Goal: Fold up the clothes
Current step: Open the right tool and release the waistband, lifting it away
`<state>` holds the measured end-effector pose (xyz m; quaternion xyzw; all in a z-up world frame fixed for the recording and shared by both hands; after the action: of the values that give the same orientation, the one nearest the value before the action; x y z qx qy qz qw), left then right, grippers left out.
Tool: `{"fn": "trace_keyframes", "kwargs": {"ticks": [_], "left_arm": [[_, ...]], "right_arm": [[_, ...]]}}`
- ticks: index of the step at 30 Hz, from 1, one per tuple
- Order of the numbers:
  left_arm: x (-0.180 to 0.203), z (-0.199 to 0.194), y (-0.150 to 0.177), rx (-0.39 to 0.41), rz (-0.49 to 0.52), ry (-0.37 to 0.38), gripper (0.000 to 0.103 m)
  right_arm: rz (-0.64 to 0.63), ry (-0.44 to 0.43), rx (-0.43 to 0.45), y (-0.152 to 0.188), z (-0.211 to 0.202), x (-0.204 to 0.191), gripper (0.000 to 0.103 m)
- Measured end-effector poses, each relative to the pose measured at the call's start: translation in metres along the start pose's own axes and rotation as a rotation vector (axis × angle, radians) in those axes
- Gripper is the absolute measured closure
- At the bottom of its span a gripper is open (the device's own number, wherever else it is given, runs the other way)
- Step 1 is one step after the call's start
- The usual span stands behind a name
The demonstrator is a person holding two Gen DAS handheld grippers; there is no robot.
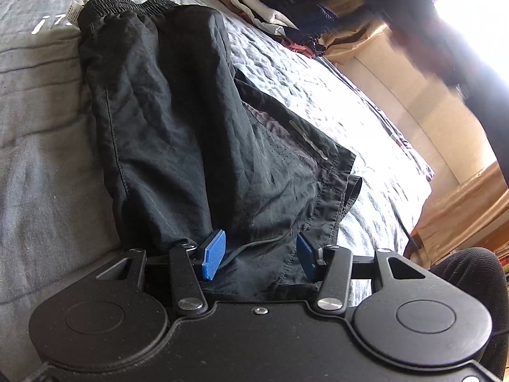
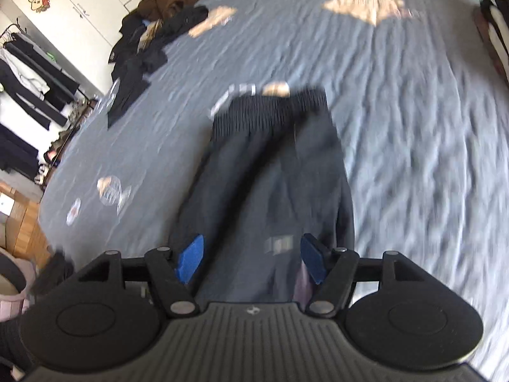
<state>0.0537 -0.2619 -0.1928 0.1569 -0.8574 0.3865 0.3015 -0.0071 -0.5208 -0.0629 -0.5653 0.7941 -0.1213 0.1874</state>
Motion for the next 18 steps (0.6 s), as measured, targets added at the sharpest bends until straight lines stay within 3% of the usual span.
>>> {"fn": "trace_keyframes", "kwargs": {"ticks": [4,8,13,18], "left_arm": [[0.001,0.003,0.001,-0.006,0.012,-0.013,0.053],[0.003,0.004,0.002,-0.011,0.024,-0.026,0.052],[0.007,0.005,0.003,-0.018,0.048,-0.044,0.051],[0.007,0.003,0.003,-0.02,0.054,-0.047,0.051]], "right_arm": [[-0.003,0.078,-0.074,0.061,-0.002,0.012,0.036],[0.018,0.167,-0.125,0.098,0.011,0.032,0.036],[0.018,0.177,-0.084,0.119,0.018,0.034,0.036],[0.055,0.138,-0.13,0.123,0.039,0.031,0.04]]}}
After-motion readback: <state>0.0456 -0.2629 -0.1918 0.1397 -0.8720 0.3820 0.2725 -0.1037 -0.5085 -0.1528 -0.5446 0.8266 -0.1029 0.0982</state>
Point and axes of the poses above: each gripper's, at about its wrist camera, not at the fingertips, and z roughly the way its jaws point, x to its right, y to its underside, the point moved 2 cm from there along z, roughly the way its jaws point, and after that the axes turned 14 degrees about y, right-handed, at the moved point
